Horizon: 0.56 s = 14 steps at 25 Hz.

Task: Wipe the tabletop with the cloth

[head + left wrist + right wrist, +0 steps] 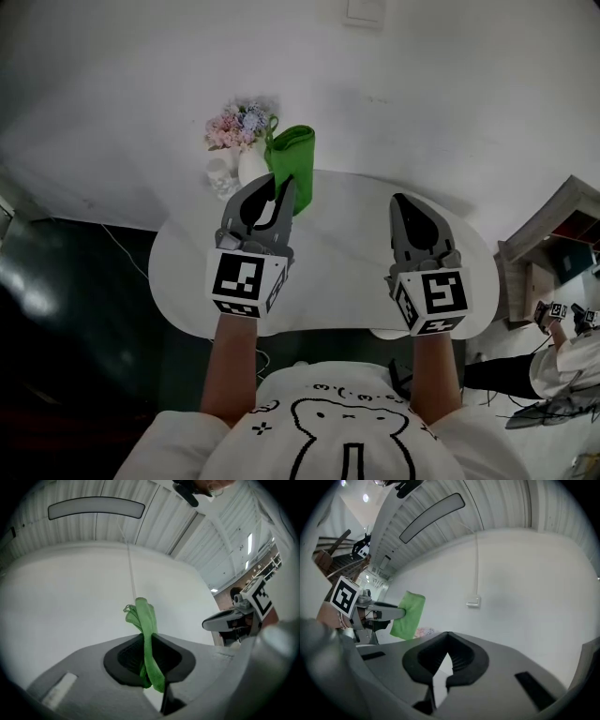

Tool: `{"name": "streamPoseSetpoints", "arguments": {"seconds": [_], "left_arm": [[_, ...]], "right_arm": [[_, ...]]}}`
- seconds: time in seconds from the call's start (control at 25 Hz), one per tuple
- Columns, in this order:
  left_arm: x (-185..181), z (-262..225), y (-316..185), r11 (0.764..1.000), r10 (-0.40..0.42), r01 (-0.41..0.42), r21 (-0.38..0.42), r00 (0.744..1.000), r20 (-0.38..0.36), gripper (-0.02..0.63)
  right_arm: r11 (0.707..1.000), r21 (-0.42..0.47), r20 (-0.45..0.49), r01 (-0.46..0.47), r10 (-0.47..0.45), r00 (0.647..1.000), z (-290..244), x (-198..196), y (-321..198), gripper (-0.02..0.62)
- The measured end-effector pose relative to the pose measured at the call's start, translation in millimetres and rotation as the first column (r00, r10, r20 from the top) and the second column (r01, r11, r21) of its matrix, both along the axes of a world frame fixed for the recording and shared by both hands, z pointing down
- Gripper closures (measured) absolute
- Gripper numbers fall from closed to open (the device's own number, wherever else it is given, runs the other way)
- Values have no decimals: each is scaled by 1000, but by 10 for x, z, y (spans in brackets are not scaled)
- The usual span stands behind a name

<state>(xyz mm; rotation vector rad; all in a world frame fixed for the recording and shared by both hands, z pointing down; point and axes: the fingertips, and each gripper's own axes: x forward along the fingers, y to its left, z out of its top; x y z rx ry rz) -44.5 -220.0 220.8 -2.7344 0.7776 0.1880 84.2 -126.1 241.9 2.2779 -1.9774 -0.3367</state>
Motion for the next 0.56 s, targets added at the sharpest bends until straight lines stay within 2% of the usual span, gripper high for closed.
{"name": "streamPoseSetpoints", "arguments": {"seconds": [0.56], "left_arm": [[14, 14, -21, 999, 28, -28, 32, 1000, -2, 552]], "right_arm": [[1000, 25, -12, -14, 14, 1000, 19, -38, -31, 597]]}}
